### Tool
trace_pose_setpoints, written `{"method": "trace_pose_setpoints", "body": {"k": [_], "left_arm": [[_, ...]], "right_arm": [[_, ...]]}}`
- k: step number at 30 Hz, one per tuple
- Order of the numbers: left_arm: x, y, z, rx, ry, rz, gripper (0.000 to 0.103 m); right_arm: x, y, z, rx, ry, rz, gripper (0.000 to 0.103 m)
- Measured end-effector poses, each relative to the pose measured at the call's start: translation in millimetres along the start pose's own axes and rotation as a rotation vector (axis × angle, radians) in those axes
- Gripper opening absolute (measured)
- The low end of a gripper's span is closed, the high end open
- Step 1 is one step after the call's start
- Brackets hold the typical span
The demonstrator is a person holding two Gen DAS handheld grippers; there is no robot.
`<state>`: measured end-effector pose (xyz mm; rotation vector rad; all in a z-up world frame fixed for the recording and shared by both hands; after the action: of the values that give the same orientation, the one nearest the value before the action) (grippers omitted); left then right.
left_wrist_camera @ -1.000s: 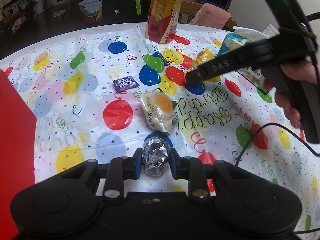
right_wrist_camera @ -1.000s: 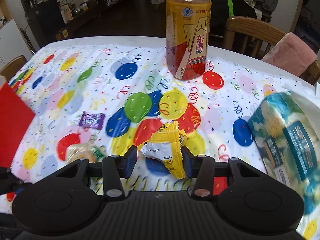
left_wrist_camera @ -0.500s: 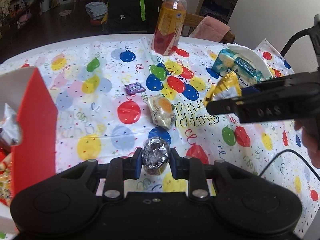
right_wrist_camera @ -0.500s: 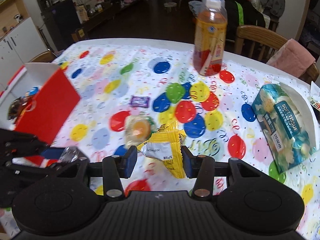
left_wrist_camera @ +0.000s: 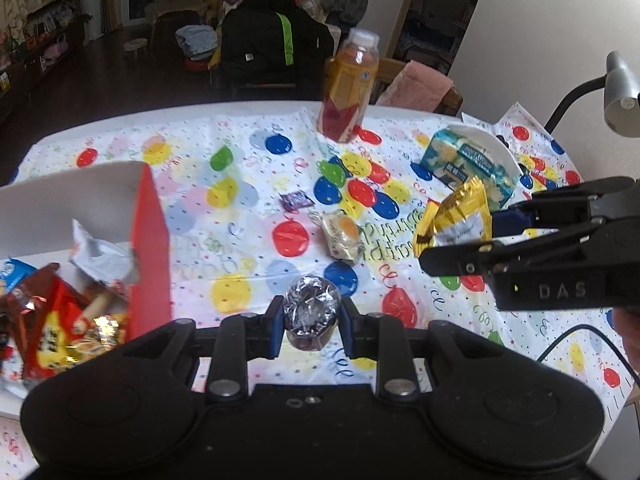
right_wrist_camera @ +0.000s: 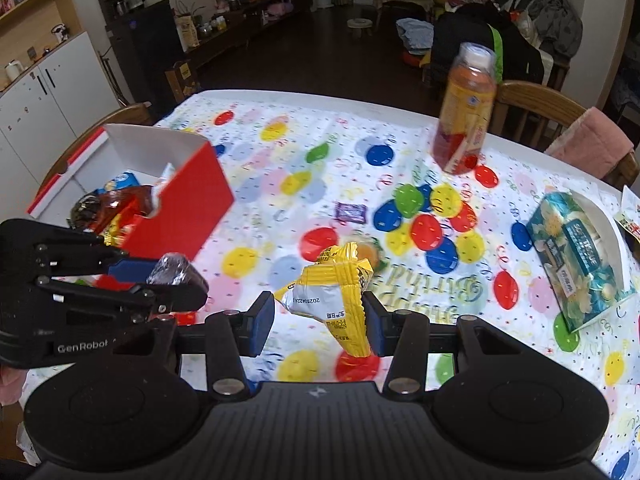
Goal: Organize snacks
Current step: 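Lift and carry the yellow candy and foil candy with both tools over the white box, then release the foil candy into the box with the left tool while the right drops the yellow candy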
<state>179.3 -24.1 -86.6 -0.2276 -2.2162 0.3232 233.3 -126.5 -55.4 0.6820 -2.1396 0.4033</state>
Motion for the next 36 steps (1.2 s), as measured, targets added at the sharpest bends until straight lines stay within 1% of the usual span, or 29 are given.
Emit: {"method": "trace_pose_setpoints", "body": {"k": [8,17,24,29,36], "left_arm": [[39.9,39.0,2.1,0.003,-0.030,-0.012,0.025],[76.7,98.3,7.0,0.045,-0.064,-0.047,0.025],[99.2,145.2,8.2,0.064,-0.082,-0.086,0.025],[108.4,179.4,7.7,0.079,-0.083,-0.118,0.025],[107.0,221.5,3.6,0.075,-0.060,-0.173,0.025]], "right_arm": [[12.5,54.5,-11.8,0.029,-0.014,-0.027,0.046],[11.4,125.1,-31.9,0.073,-0.029,-0.056,0.046],[-0.7,173.9,-46.7,0.104,-0.028,-0.071,0.046],[-12.3,206.5,-59.4,0.129,-0.033,-0.074,0.046],[-41.6,235.7,-75.2,0.145,-0.032,-0.031,0.046]]}}
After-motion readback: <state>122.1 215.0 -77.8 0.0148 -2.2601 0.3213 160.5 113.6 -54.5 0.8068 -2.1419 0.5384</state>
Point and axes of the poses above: each gripper's, at about its wrist camera, not at the fingertips, and x roughly against the way its jaws point, y to its left, z to its underside, the point moved 2 cm from there along -x, roughly the way its jaws point, and after that the axes turned 11 degrees about z, right-handed, at the moved point
